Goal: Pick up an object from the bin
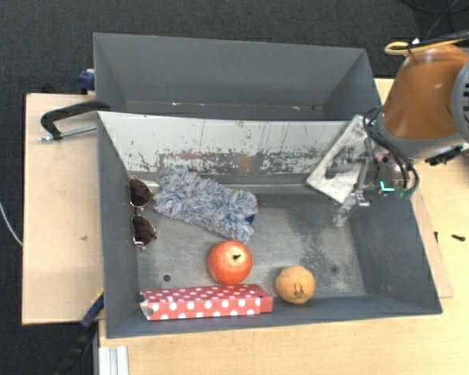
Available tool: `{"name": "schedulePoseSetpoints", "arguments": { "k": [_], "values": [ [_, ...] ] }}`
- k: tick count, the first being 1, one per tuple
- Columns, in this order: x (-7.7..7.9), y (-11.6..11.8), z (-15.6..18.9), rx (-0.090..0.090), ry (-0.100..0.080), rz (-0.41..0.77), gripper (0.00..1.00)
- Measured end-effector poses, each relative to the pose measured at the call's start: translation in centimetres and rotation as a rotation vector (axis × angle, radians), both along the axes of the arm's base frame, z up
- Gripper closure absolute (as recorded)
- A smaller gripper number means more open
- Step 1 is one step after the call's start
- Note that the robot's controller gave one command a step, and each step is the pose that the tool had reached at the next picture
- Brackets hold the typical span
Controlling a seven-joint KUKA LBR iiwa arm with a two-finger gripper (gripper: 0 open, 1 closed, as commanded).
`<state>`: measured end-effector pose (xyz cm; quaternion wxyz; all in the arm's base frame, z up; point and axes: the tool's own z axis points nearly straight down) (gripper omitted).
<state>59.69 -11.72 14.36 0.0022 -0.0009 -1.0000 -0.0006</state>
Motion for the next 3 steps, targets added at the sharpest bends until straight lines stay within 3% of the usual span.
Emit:
{"name": "schedulePoseSetpoints", "arguments": {
  "k": [1, 2, 3],
  "values": [
    [0.2, 0.0, 0.4, -0.001, -0.007, 0.001, 0.0],
    [-0.2, -0.8, -2.1, -0.001, -0.017, -0.085, 0.0],
    [-1.4, 0.8, -5.8, -0.001, -0.006, -0.25, 1.0]
  ]
}}
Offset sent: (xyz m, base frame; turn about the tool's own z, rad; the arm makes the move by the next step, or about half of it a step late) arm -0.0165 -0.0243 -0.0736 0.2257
